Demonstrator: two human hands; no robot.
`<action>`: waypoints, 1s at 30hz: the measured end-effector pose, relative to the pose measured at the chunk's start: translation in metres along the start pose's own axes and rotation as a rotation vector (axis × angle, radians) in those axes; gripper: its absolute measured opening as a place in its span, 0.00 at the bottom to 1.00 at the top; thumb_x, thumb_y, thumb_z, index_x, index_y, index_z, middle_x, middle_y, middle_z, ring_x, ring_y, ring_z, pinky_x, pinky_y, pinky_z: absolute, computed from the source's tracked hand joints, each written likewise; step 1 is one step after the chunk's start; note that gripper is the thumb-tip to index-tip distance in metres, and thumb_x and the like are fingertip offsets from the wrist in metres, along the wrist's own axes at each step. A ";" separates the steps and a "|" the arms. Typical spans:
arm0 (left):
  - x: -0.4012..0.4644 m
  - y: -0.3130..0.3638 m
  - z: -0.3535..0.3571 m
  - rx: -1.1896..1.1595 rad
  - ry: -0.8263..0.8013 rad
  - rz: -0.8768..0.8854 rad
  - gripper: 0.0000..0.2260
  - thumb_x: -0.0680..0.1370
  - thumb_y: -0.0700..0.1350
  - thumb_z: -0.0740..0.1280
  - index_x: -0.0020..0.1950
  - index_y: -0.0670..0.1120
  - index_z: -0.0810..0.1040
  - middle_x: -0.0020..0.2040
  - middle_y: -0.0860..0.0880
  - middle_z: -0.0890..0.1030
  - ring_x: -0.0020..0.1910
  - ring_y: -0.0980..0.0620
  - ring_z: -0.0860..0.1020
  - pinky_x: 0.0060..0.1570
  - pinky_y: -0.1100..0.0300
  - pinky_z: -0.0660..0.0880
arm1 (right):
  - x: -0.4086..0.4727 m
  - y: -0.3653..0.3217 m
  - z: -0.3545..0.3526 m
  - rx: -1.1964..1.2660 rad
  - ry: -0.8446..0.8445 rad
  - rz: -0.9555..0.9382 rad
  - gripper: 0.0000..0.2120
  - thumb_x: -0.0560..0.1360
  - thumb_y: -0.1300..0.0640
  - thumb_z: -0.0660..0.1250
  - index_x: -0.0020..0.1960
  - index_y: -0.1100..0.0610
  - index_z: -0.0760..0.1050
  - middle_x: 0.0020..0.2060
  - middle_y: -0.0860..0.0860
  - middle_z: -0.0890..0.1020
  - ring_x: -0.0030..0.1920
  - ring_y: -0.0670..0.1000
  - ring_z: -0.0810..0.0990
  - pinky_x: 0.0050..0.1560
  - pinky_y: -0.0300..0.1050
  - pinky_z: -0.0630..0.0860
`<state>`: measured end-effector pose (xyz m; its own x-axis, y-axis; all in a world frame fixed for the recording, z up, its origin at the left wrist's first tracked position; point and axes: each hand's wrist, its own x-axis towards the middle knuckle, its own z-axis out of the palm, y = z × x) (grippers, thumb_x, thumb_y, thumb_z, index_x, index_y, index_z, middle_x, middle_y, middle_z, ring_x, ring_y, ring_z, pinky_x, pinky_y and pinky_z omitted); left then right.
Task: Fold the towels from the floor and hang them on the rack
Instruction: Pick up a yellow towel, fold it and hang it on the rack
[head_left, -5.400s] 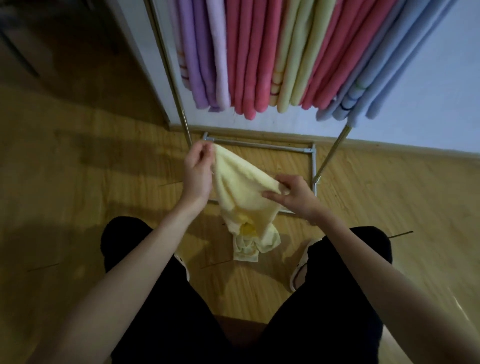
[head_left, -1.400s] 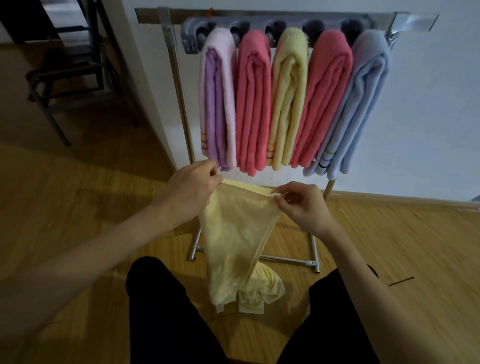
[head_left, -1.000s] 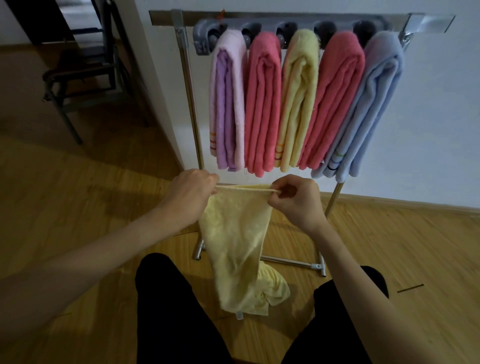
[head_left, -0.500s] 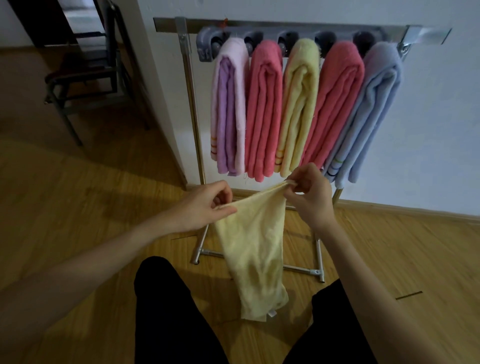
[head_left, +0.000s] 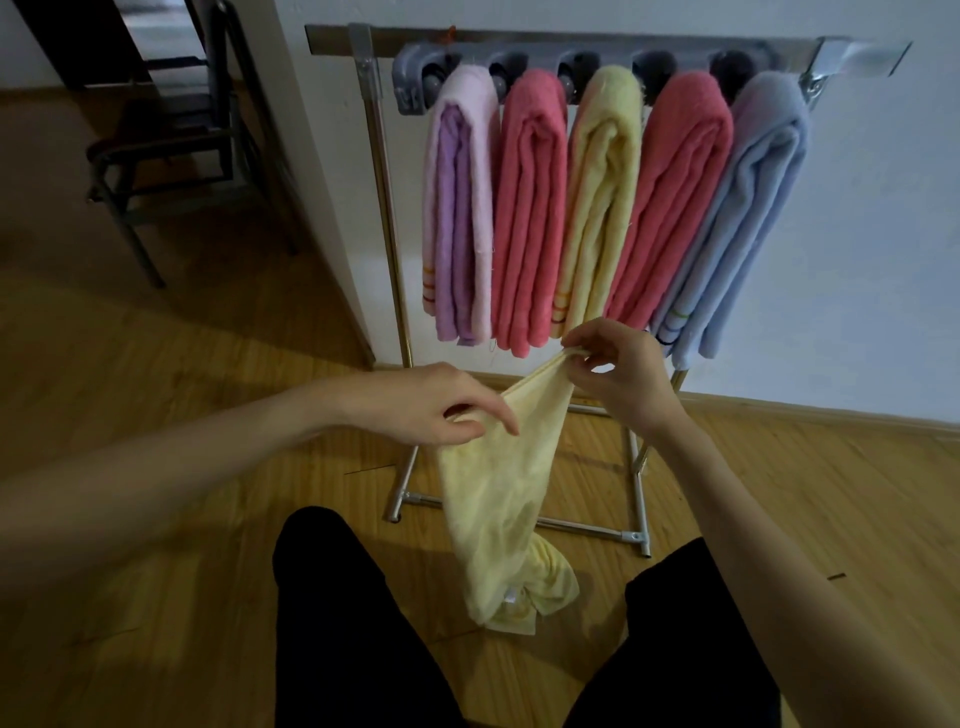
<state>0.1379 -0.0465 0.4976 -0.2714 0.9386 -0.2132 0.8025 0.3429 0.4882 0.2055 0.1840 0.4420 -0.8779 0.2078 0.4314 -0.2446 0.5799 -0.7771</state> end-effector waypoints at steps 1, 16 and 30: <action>0.001 0.004 -0.003 0.033 -0.045 -0.014 0.14 0.79 0.43 0.63 0.64 0.53 0.76 0.44 0.48 0.79 0.40 0.53 0.76 0.42 0.59 0.73 | 0.002 -0.002 0.001 -0.001 -0.006 -0.009 0.11 0.69 0.72 0.68 0.48 0.60 0.79 0.40 0.49 0.82 0.40 0.46 0.80 0.43 0.36 0.78; 0.001 -0.002 -0.007 0.251 0.029 0.200 0.15 0.76 0.33 0.65 0.60 0.45 0.80 0.51 0.53 0.82 0.49 0.63 0.76 0.49 0.76 0.66 | 0.014 -0.012 0.011 0.002 -0.024 -0.092 0.10 0.68 0.72 0.66 0.47 0.62 0.79 0.39 0.51 0.82 0.40 0.50 0.81 0.43 0.40 0.79; 0.016 0.001 0.000 0.807 0.331 0.486 0.04 0.75 0.43 0.68 0.49 0.47 0.81 0.43 0.49 0.81 0.45 0.50 0.79 0.60 0.54 0.67 | 0.011 -0.011 0.011 0.100 -0.020 -0.047 0.07 0.69 0.72 0.67 0.45 0.64 0.74 0.39 0.58 0.80 0.39 0.56 0.80 0.40 0.45 0.78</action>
<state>0.1342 -0.0311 0.4950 0.1463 0.9757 0.1633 0.9531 -0.0948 -0.2875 0.1939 0.1713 0.4501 -0.8725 0.1659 0.4596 -0.3242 0.5071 -0.7986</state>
